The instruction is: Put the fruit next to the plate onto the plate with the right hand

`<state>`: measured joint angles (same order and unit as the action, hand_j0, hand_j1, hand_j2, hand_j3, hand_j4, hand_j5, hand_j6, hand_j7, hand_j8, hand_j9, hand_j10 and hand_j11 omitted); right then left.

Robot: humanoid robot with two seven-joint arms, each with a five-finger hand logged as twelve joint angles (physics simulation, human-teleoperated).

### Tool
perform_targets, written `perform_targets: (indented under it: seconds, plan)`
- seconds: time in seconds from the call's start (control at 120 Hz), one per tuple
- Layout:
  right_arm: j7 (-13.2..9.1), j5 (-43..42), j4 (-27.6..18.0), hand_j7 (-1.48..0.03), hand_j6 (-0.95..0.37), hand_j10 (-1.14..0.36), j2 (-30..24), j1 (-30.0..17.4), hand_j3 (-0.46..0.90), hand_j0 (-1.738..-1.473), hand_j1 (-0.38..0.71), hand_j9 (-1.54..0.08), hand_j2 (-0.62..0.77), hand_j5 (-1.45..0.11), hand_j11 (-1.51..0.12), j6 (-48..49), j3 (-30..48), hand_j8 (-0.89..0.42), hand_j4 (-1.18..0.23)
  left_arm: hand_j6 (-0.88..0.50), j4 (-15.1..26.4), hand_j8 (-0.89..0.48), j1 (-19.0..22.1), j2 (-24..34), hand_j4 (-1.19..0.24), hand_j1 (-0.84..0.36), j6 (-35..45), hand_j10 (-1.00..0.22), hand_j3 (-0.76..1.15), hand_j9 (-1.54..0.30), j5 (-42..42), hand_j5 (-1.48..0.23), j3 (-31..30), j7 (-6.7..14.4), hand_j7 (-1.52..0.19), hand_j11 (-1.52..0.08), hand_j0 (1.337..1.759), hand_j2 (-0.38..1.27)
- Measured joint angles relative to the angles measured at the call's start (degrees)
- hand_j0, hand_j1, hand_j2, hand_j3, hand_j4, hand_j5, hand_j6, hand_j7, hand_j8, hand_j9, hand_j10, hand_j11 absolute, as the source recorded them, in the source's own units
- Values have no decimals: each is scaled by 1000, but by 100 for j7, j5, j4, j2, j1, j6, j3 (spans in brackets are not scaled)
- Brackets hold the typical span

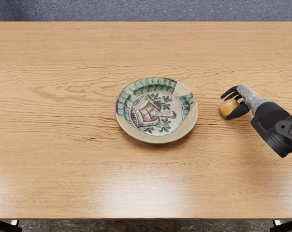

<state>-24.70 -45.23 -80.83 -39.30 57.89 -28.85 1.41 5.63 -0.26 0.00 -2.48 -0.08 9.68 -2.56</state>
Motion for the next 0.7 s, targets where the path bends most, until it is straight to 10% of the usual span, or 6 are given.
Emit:
perform_targets:
  seconds: [0.7]
  plan:
    - [-142, 1206, -18, -903, -520, -559, -534, 564, 0, -1655, 170, -911, 406, -918, -912, 1775, 430, -372, -688, -247, 0, -247, 0, 0, -247, 53, 0, -247, 0, -321, 0, -321, -1, 0, -321, -321, 1658, 50]
